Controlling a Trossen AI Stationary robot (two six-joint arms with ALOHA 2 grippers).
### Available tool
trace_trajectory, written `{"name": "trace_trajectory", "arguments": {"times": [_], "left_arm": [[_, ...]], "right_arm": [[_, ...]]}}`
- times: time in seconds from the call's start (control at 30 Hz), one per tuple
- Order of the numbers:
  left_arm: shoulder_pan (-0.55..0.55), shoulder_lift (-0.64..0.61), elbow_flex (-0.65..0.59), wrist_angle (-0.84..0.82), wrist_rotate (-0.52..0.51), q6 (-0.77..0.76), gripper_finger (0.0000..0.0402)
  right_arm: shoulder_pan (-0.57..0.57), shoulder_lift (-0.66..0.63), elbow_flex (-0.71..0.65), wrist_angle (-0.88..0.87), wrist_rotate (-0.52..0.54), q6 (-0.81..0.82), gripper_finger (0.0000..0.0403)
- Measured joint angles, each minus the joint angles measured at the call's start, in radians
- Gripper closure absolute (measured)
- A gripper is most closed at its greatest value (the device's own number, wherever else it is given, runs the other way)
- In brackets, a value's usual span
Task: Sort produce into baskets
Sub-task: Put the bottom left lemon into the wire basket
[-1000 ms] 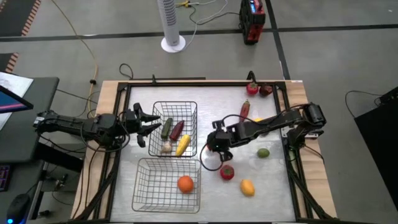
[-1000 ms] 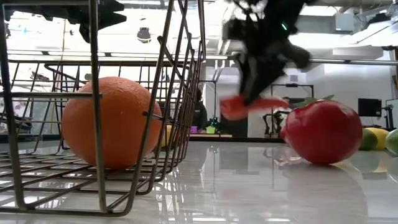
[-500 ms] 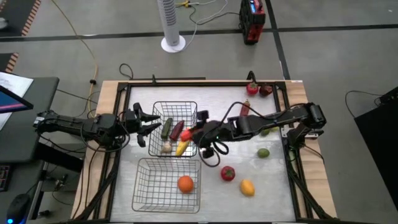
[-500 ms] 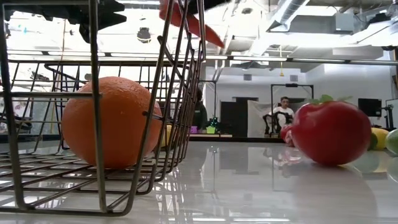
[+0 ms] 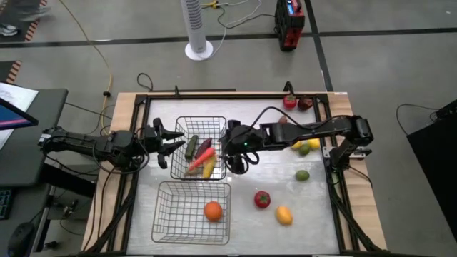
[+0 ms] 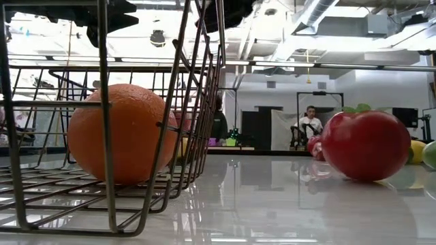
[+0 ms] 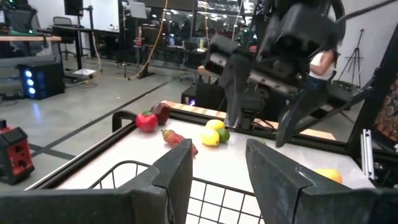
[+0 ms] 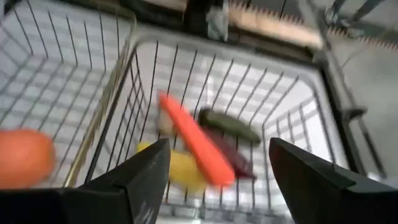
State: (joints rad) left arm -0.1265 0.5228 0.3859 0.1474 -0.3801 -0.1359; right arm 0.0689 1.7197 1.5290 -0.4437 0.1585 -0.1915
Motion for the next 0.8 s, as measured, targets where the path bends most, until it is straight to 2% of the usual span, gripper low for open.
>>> {"name": "trace_trajectory", "arguments": {"times": [0.13, 0.27, 0.4, 0.53, 0.8], "left_arm": [[0.000, 0.000, 0.000, -0.001, 0.010, -0.005, 0.0264], [0.000, 0.000, 0.000, -0.005, 0.010, -0.005, 0.0264], [0.000, 0.000, 0.000, -0.011, 0.010, -0.005, 0.0264], [0.000, 0.000, 0.000, -0.011, 0.009, -0.005, 0.0264], [0.000, 0.000, 0.000, -0.008, 0.001, 0.000, 0.0264]], "right_arm": [[0.004, 0.000, 0.000, -0.205, -0.008, 0.109, 0.0099], [0.037, -0.002, -0.049, -0.381, -0.130, 0.272, 0.0099], [0.115, 0.000, -0.136, -0.424, -0.214, 0.448, 0.0099], [0.204, -0.001, -0.176, -0.455, -0.217, 0.566, 0.0099], [0.339, 0.001, -0.166, -0.454, -0.217, 0.656, 0.0082]]}}
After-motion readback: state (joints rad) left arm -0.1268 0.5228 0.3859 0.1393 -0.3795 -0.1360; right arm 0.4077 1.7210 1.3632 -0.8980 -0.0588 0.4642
